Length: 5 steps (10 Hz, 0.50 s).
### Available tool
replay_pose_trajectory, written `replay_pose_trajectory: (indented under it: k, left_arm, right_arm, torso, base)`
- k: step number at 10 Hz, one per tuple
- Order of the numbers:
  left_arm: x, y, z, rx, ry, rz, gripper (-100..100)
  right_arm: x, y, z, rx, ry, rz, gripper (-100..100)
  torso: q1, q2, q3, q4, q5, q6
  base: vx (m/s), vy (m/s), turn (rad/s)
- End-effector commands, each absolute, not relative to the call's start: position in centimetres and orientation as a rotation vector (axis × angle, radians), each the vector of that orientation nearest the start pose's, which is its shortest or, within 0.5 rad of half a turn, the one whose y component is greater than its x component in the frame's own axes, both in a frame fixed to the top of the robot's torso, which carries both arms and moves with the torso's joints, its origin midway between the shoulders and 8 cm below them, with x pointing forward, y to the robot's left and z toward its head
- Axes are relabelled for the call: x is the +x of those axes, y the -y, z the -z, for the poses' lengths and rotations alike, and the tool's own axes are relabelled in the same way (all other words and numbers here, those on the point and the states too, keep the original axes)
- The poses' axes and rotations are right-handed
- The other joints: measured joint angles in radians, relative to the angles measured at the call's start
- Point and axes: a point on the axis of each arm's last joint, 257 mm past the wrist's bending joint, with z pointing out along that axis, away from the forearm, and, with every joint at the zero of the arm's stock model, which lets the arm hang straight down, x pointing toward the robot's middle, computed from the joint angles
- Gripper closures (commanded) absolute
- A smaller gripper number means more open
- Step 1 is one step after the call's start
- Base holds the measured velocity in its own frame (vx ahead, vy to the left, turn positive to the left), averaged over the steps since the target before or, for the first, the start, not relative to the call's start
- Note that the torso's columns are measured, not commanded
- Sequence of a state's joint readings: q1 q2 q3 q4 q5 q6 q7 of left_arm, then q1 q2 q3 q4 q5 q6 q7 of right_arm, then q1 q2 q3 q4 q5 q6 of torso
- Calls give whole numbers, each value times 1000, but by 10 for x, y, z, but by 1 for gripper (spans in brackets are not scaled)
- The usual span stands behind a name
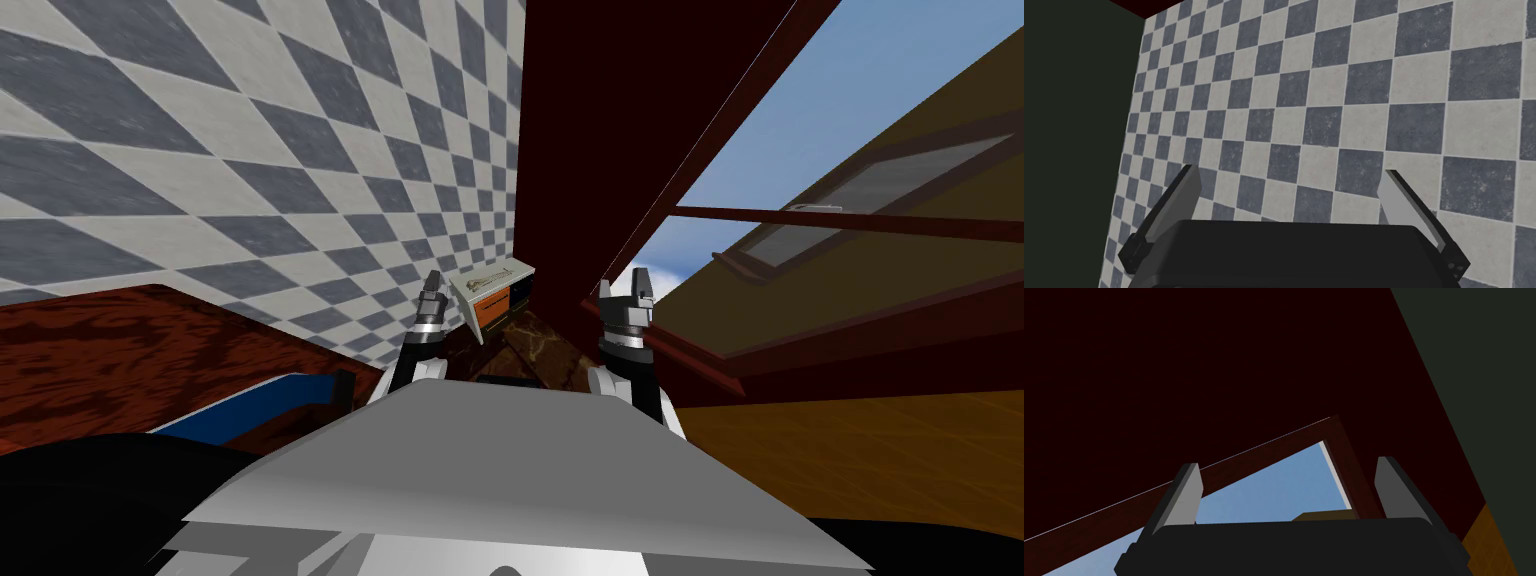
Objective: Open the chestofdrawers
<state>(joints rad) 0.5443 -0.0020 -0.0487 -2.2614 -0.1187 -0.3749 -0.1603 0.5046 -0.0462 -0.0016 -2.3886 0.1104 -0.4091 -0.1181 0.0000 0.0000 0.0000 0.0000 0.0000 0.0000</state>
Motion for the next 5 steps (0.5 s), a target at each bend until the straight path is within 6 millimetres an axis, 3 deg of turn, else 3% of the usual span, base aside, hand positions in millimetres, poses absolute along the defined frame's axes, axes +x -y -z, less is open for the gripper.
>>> replay_pose_trajectory:
  k: [1,5]
  left_arm:
    - [366,-261,26,-660,-850,1067,0]
    - [366,-261,26,-660,-849,1068,0]
  right_arm:
    - [339,261,-52,595,-674,-1336,0]
    - [339,261,-52,595,-674,-1336,0]
  torso:
    - [0,40,-82,41,0,0]
    - [0,322,-644,322,0,0]
  base:
    - [0,0,0]
    - [0,0,0]
